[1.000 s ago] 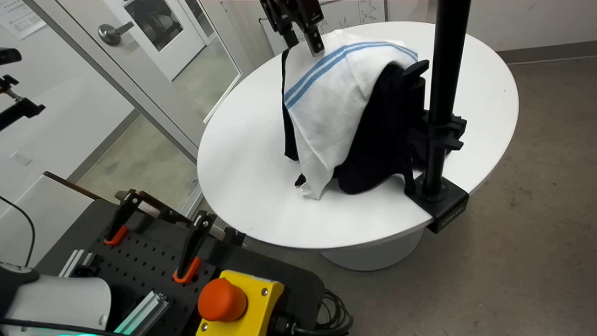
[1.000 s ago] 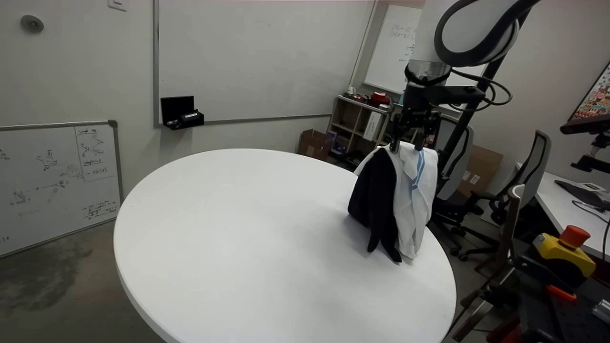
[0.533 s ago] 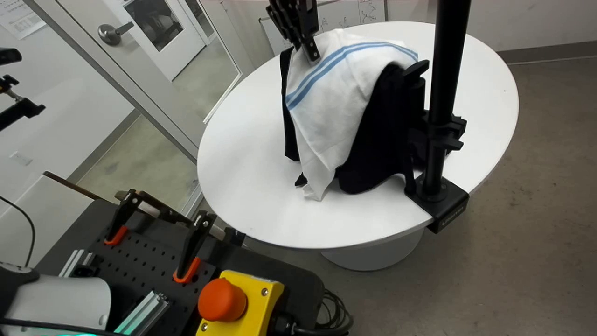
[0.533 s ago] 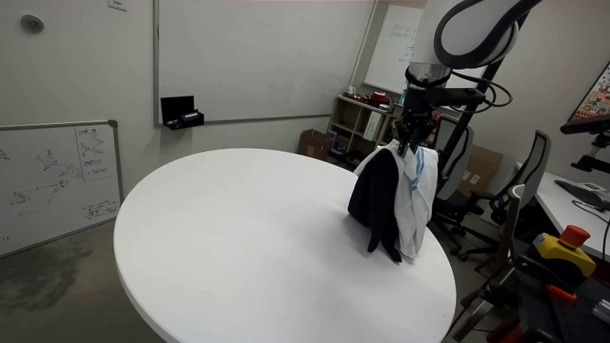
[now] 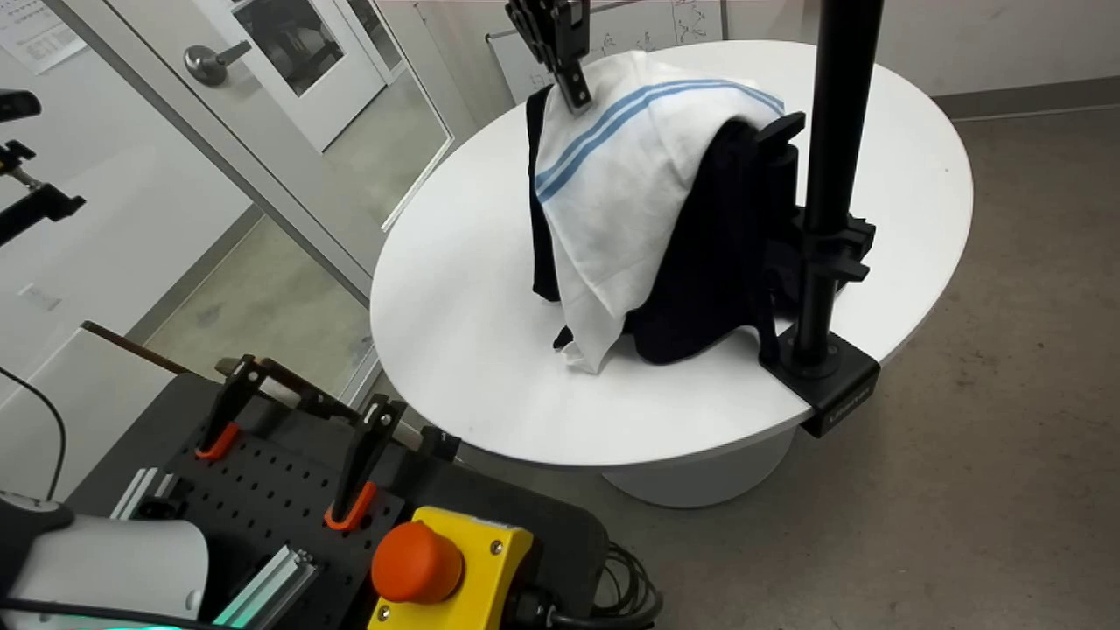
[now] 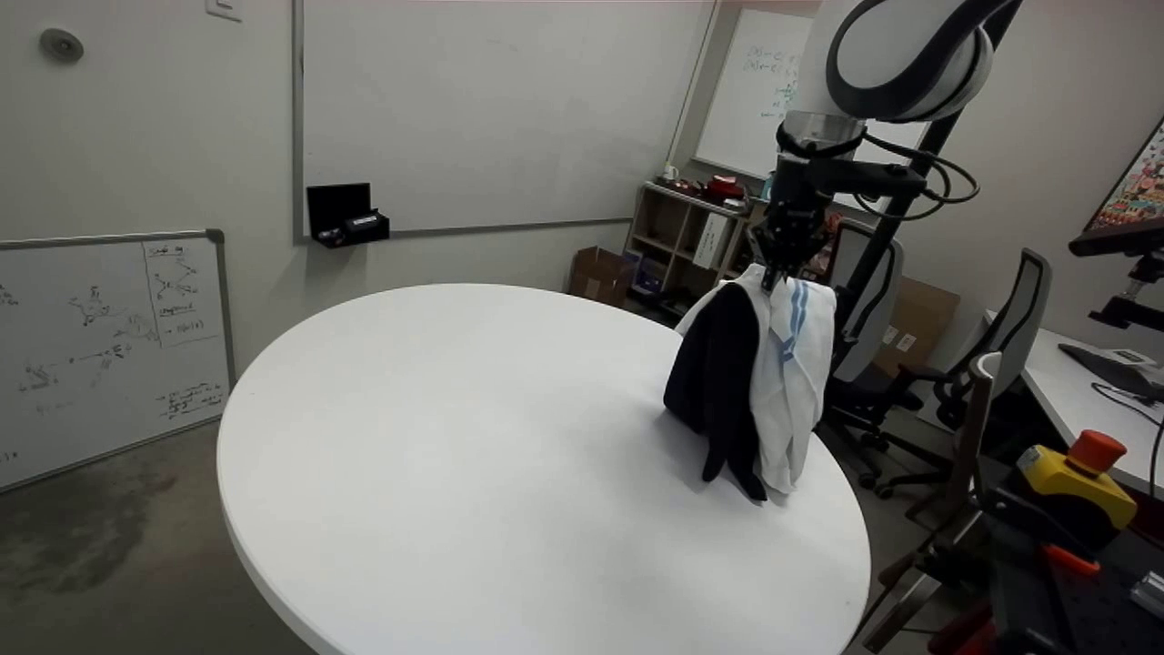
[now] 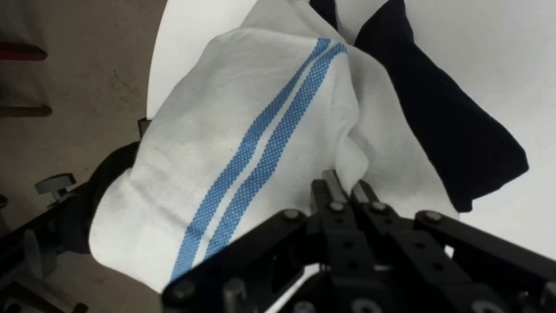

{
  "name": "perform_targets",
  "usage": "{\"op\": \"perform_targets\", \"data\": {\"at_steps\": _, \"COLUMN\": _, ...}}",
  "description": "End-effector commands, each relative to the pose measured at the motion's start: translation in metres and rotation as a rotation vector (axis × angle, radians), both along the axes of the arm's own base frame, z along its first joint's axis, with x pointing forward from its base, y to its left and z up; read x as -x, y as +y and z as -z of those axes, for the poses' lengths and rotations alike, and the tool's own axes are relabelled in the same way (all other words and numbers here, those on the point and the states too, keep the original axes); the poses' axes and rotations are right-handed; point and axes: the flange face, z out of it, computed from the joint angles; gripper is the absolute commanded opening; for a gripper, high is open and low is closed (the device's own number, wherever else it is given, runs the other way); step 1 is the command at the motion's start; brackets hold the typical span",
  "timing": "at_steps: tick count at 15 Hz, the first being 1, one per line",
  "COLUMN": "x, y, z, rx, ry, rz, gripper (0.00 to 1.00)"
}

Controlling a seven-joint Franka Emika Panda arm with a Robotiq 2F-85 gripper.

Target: Put the white cloth on the table

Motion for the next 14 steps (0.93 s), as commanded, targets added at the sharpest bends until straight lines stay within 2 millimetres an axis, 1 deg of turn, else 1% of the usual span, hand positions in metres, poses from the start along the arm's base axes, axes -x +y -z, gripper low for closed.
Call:
{"op": "perform_targets", "data": {"at_steps": 1, "x": 0.002, "y": -0.004, "z": -0.035, "rx": -0.101, "ry": -0.067, "rz": 0.099, "gripper": 0.01}}
{"op": "perform_targets", "data": {"at_steps": 3, "x": 0.007, "y": -0.005, "z": -0.066, "rx": -0.167, "ry": -0.135, "rz": 0.164, "gripper": 0.01}}
{"op": "perform_targets", "data": {"at_steps": 4, "x": 0.01, "y": -0.005, "z": -0.085, "rx": -0.199, "ry": -0.173, "rz": 0.184, "gripper": 0.01}}
{"op": "perform_targets", "data": {"at_steps": 6, "x": 0.016, "y": -0.003, "z": -0.126, "rx": -0.251, "ry": -0.255, "rz": 0.209, "gripper": 0.01}}
{"op": "perform_targets", "data": {"at_steps": 9, "x": 0.026, "y": 0.003, "z": -0.196, "rx": -0.325, "ry": -0.381, "rz": 0.201, "gripper": 0.01}}
{"op": "perform_targets", "data": {"at_steps": 11, "x": 0.033, "y": 0.013, "z": -0.236, "rx": -0.36, "ry": -0.453, "rz": 0.176, "gripper": 0.01}}
{"op": "perform_targets", "data": {"at_steps": 13, "x": 0.039, "y": 0.03, "z": -0.272, "rx": -0.395, "ry": -0.514, "rz": 0.136, "gripper": 0.01}}
{"op": "perform_targets", "data": {"at_steps": 14, "x": 0.043, "y": 0.04, "z": -0.286, "rx": -0.406, "ry": -0.536, "rz": 0.111, "gripper": 0.01}}
